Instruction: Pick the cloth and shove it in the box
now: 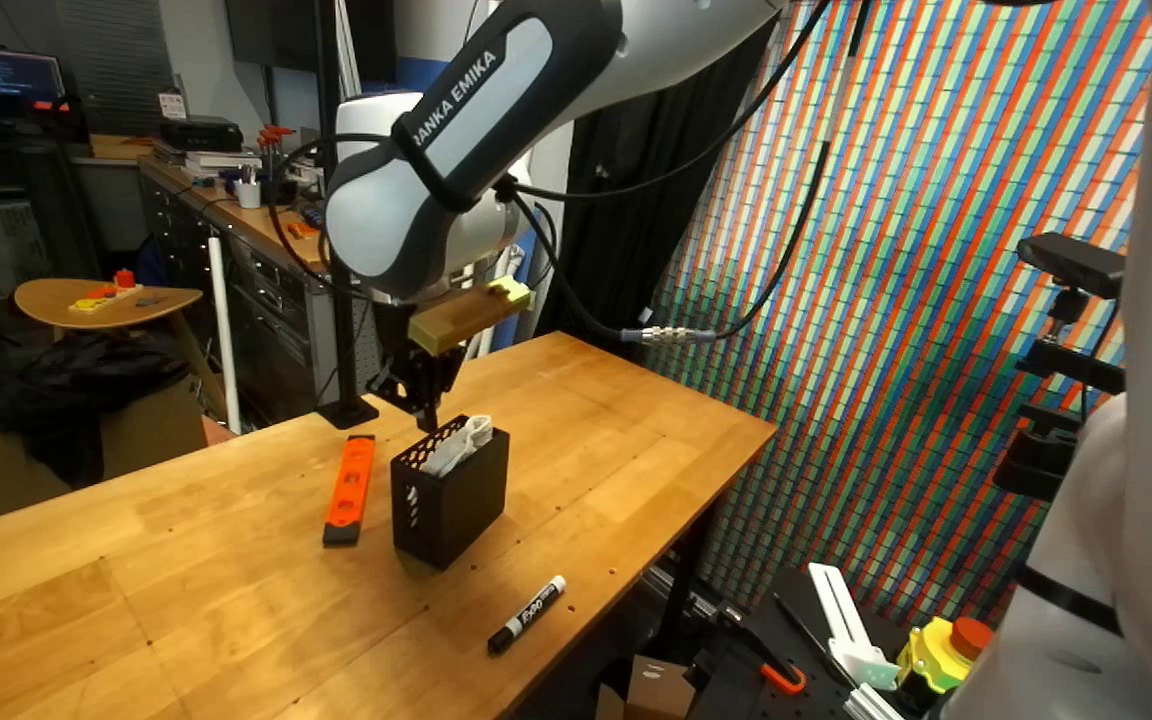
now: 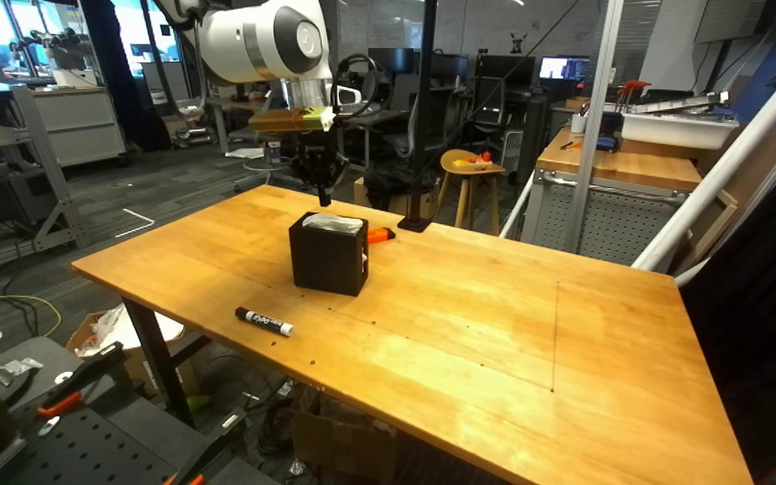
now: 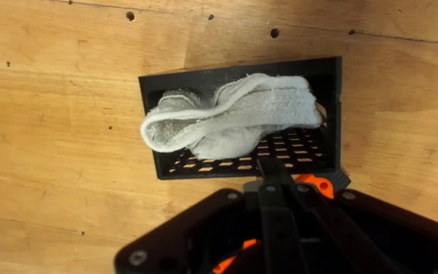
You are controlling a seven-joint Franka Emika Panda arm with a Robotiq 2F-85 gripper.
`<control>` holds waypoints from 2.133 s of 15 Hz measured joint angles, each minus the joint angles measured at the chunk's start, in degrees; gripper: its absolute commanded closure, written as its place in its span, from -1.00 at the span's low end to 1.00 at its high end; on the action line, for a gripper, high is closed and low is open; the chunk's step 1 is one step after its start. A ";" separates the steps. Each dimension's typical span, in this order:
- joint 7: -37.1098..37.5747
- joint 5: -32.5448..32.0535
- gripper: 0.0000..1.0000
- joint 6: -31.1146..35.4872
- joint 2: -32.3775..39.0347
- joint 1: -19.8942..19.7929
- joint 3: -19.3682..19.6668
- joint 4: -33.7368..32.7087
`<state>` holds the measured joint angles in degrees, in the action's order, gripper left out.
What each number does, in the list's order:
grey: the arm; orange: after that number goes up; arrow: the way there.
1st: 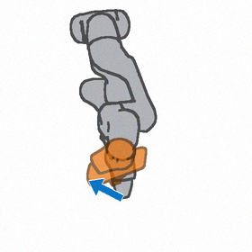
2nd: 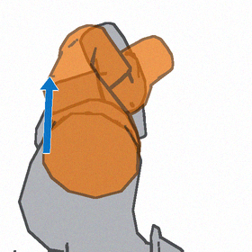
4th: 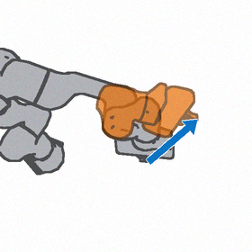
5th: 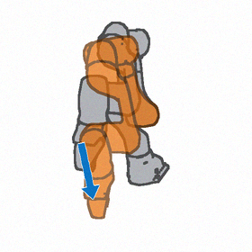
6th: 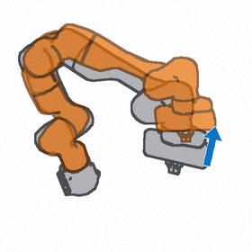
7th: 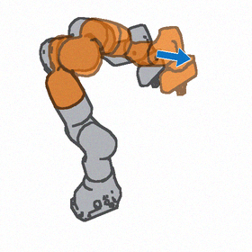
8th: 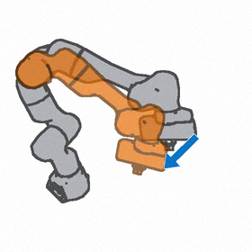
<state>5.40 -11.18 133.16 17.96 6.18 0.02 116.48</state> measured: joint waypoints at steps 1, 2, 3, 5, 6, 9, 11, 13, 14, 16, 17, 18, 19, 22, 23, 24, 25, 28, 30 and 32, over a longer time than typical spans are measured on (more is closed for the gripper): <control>0.00 -0.30 1.00 -0.01 -1.13 -0.06 0.19 0.62; 0.01 -0.77 1.00 -0.01 -2.13 -0.20 0.35 1.30; 0.01 -1.21 1.00 -0.01 -2.91 -0.38 0.52 1.96; 0.01 -2.07 1.00 -0.01 -3.89 -0.85 0.71 3.14; 0.01 -2.25 1.00 -0.01 -4.07 -1.06 0.74 3.56; 0.00 -2.33 1.00 0.03 -4.11 -1.41 0.74 4.44; 0.00 -2.33 1.00 0.06 -3.97 -1.41 0.65 4.80; 0.00 -2.33 1.00 0.10 -3.57 -1.40 0.46 4.91; 0.00 -2.33 1.00 0.13 -3.25 -1.40 0.39 4.92; 0.00 -2.31 1.00 0.32 -2.42 -1.40 0.32 4.94; -0.01 -2.26 1.00 0.52 -1.86 -1.40 0.32 4.95; -0.02 -2.18 1.00 0.83 -1.18 -1.40 0.31 4.96; -0.02 -2.08 1.00 1.22 -0.44 -1.40 0.31 4.94; -0.07 -1.24 1.00 2.82 1.98 -1.41 0.22 4.79; -0.15 -0.73 1.00 3.53 2.84 -1.41 0.14 4.73; -0.30 -0.23 1.00 4.06 3.71 -1.41 -0.01 4.66; -0.50 0.35 1.00 4.64 4.53 -1.41 -0.20 4.61; -1.31 2.01 1.00 5.75 6.50 -1.41 -0.94 4.49; -2.05 3.30 1.00 5.79 7.11 -1.42 -1.41 4.42; -2.66 4.31 1.00 5.79 7.50 -1.44 -1.77 4.41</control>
<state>2.75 -6.87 138.96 25.46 4.74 -1.75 120.89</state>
